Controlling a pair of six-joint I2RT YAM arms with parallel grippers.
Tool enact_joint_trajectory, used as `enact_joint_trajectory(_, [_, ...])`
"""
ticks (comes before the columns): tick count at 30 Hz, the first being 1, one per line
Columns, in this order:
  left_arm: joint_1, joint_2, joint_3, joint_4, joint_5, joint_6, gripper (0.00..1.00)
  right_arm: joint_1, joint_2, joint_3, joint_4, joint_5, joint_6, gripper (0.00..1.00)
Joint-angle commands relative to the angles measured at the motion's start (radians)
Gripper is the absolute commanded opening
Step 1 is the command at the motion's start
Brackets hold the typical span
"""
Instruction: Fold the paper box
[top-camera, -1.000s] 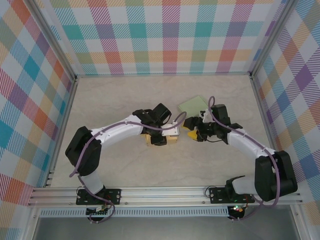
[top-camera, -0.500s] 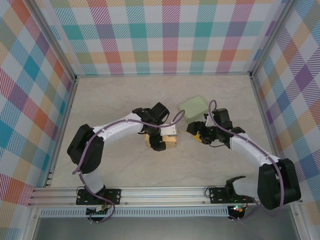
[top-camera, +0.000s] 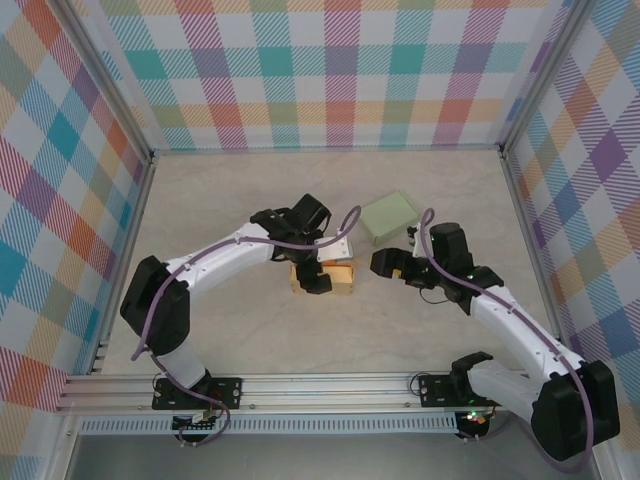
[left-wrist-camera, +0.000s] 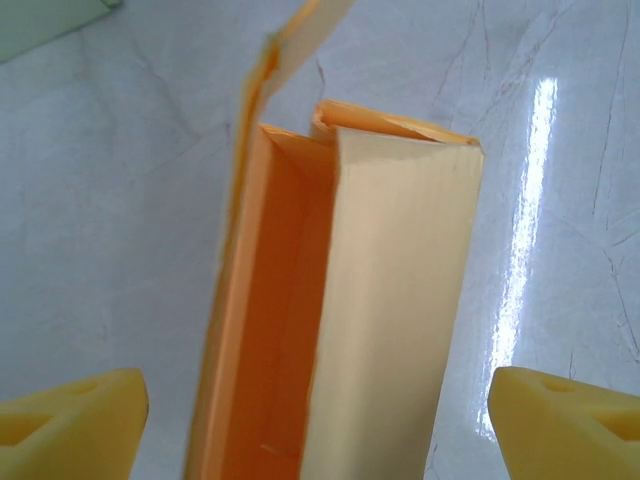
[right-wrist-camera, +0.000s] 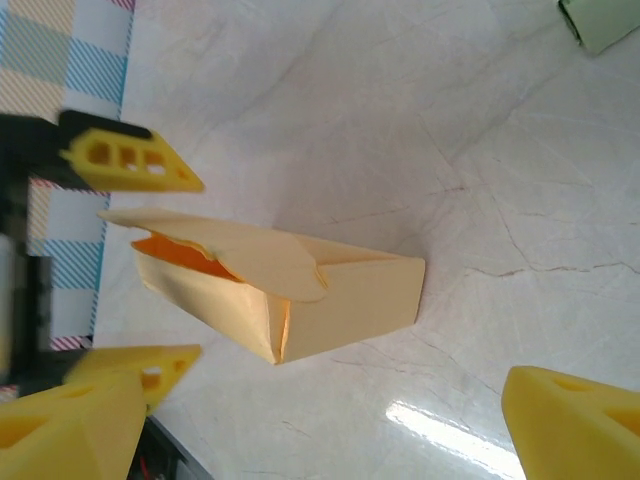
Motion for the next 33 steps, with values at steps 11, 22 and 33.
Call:
enact_joint_trajectory(11, [0.050,-0.111,-0.118,0.193,-0.052,-0.258,0.80,0.124,0.090,0.051,0.002,0.152,-0.054,0.96])
enact_joint_trajectory(22, [0.051,-0.102,-0.197,0.273,-0.074,-0.299,0.73,0.126,0.119,0.107,-0.037,0.188,-0.085,0.81])
enact_joint_trajectory(33, [0.051,-0.110,-0.217,0.270,-0.062,-0.298,0.61,0.141,0.199,0.229,-0.108,0.245,-0.232,0.65])
